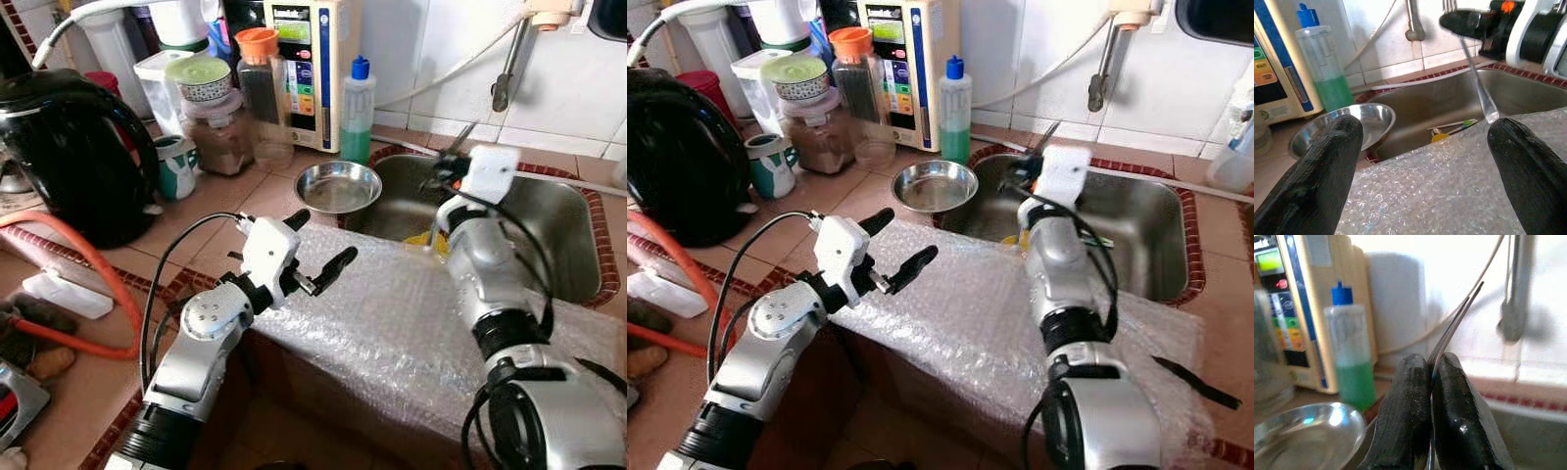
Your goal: Kitchen organization
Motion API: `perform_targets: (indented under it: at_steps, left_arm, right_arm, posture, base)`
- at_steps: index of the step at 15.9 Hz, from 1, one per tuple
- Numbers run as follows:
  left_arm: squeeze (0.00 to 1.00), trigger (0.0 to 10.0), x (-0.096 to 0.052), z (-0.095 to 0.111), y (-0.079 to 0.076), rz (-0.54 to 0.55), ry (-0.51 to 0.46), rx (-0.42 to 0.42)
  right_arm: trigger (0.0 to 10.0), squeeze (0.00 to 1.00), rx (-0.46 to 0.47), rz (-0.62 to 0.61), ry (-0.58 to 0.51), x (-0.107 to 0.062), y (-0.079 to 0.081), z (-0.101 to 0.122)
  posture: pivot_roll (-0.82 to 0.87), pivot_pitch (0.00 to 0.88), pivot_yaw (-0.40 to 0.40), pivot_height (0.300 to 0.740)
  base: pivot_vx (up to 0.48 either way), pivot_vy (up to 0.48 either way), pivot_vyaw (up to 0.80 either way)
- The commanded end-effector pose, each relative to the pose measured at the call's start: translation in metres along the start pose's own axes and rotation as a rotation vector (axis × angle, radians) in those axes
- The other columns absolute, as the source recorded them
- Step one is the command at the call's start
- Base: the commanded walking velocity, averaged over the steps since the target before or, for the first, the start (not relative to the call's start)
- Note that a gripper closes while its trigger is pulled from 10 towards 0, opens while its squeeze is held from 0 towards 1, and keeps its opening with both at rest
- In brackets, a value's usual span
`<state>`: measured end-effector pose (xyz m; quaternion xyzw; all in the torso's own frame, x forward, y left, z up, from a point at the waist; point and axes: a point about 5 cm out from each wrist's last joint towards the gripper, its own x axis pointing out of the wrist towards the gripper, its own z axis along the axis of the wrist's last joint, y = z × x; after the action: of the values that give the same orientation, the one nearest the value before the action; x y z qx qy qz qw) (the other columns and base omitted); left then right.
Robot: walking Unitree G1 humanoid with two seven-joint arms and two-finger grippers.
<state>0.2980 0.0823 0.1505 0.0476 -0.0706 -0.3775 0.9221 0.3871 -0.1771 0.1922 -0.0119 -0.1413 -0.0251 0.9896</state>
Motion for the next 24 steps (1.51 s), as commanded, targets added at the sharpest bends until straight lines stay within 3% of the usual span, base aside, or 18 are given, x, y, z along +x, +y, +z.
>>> perform_targets:
  at_steps: [1,2,5,9,12,13,14,15,20,21,24]
  left_arm:
    - [0.00,10.0,0.001,0.004,0.005,0.022,0.012,0.009]
    - [0.00,10.0,0.001,0.007,0.009,0.046,-0.021,-0.023]
    - [0.00,10.0,-0.001,0.005,0.018,0.120,-0.003,-0.016]
    - [0.00,10.0,-0.003,0.005,0.019,0.162,0.001,-0.019]
    - [0.00,10.0,-0.003,0.003,0.019,0.162,0.009,-0.024]
    - [0.00,10.0,-0.003,0.003,0.018,0.157,0.007,-0.027]
    - [0.00,10.0,-0.003,0.003,0.017,0.154,0.010,-0.029]
    - [0.00,10.0,-0.003,0.003,0.017,0.153,0.012,-0.029]
    - [0.00,10.0,-0.003,0.004,0.019,0.166,0.016,-0.027]
    - [0.00,10.0,-0.003,0.004,0.019,0.165,0.015,-0.028]
    - [0.00,10.0,-0.002,0.006,0.022,0.164,0.013,-0.025]
  right_arm:
    - [0.0,0.00,-0.075,-0.020,-0.099,0.008,-0.006,0.021]
    - [0.0,0.00,-0.111,0.019,-0.123,0.006,0.005,0.023]
    - [0.0,0.00,-0.103,0.096,-0.117,-0.002,0.027,0.013]
    - [0.0,0.00,-0.076,0.074,-0.085,-0.006,0.024,0.004]
    - [0.0,0.00,-0.169,0.058,-0.007,-0.008,0.016,-0.009]
    - [1.3,0.00,-0.202,0.073,0.054,-0.009,0.013,-0.018]
    - [4.4,0.00,-0.212,0.086,0.074,-0.009,0.011,-0.021]
    - [10.0,0.00,-0.251,0.114,0.123,-0.010,0.009,-0.027]
    - [10.0,0.03,-0.365,0.118,0.249,-0.010,-0.002,-0.040]
    - [10.0,1.00,-0.356,0.120,0.259,-0.009,-0.003,-0.041]
    - [10.0,1.00,-0.368,0.150,0.349,-0.009,-0.004,-0.047]
  posture:
    - [0.10,0.019,0.093,0.740]
    - [0.10,0.020,0.092,0.740]
    - [0.10,0.022,0.092,0.740]
    - [0.11,0.029,0.092,0.740]
    - [0.10,0.031,0.093,0.740]
    - [0.10,0.032,0.093,0.740]
    - [0.10,0.033,0.094,0.740]
    - [0.10,0.033,0.093,0.740]
    - [0.11,0.028,0.092,0.740]
    - [0.11,0.027,0.093,0.740]
    - [0.11,0.026,0.089,0.740]
  base:
    - [0.000,0.000,0.00]
    - [0.259,0.000,0.00]
    - [0.480,0.000,0.00]
    - [0.232,0.000,0.00]
    - [0.000,0.000,0.00]
    - [0.000,0.000,0.00]
    - [0.000,0.000,0.00]
    - [0.000,0.000,0.00]
    - [0.000,0.000,0.00]
    - [0.000,0.000,0.00]
    - [0.000,0.000,0.00]
